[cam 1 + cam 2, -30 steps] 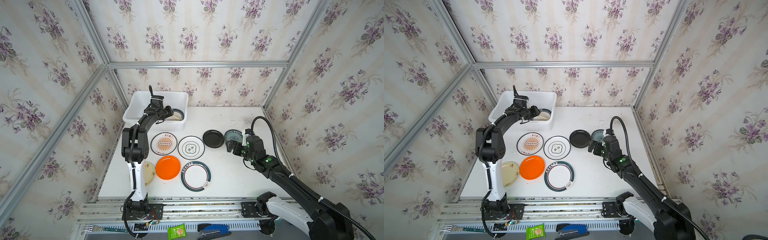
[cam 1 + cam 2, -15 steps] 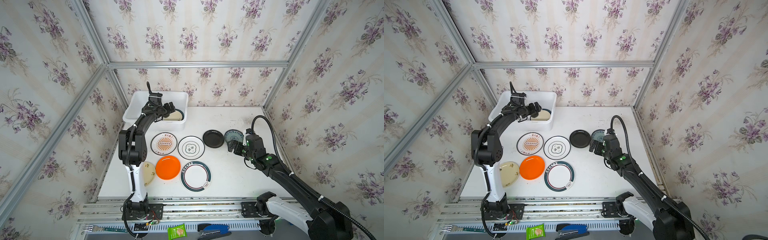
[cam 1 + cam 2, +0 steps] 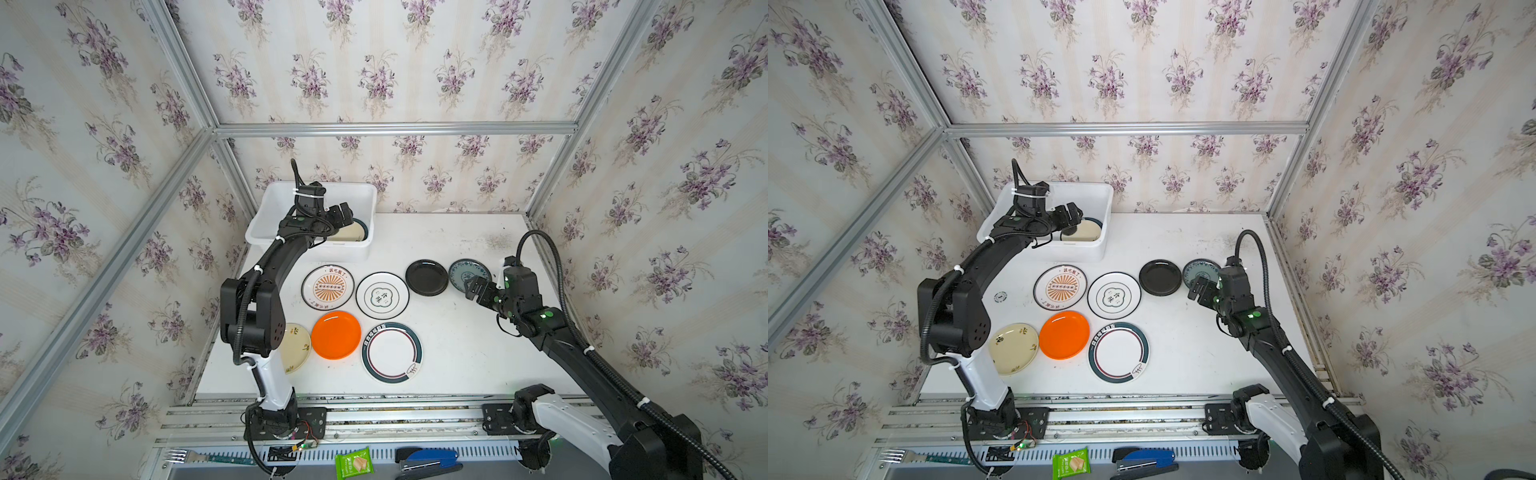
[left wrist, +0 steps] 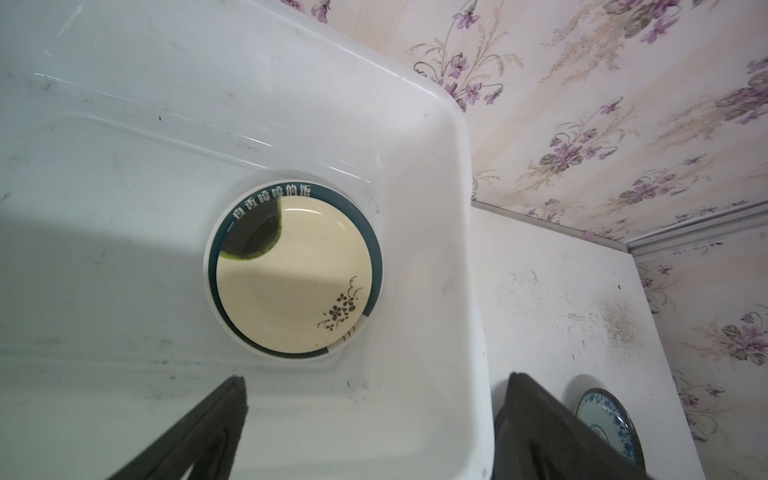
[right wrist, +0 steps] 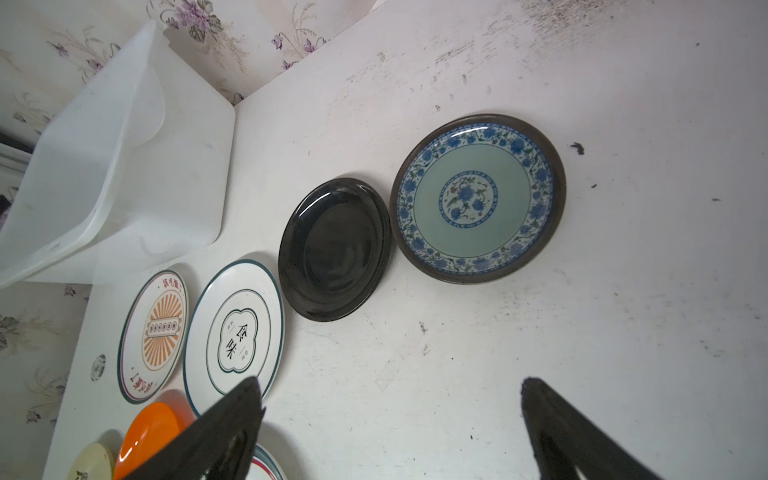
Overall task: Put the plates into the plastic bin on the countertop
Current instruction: 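Withdraw the left gripper while the right gripper moves to the blue floral plate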
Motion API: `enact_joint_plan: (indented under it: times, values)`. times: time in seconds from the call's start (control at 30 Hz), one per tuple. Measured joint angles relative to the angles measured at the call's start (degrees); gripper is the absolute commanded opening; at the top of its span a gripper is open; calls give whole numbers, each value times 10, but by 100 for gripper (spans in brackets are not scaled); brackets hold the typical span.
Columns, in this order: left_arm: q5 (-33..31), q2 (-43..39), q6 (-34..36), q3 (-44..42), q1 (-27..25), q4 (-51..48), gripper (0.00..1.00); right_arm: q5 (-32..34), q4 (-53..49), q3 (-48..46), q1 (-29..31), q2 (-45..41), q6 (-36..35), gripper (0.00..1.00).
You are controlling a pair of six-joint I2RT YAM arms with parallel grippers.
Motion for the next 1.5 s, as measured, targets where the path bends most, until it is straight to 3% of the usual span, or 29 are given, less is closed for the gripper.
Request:
enact_joint_plan:
  times: [0.17,0.4,0.8,1.13,1.5]
  values:
    - [-14,-97,-25,-134,-14,77,99,-33,-19,1,-35,-1,7,99]
    - [-11,-191,-63,-274,-53,173,99,-68,-39,7,-133,22,-24,99]
    - [-6,-343,-114,-490,-123,287,99,-129,-18,-34,-154,48,-46,99]
    - [-19,-468,-119,-570,-158,300,99,-161,17,-53,-157,37,-48,97]
    - [-25,-491,-102,-590,-181,289,99,-201,66,-57,-161,111,-26,87]
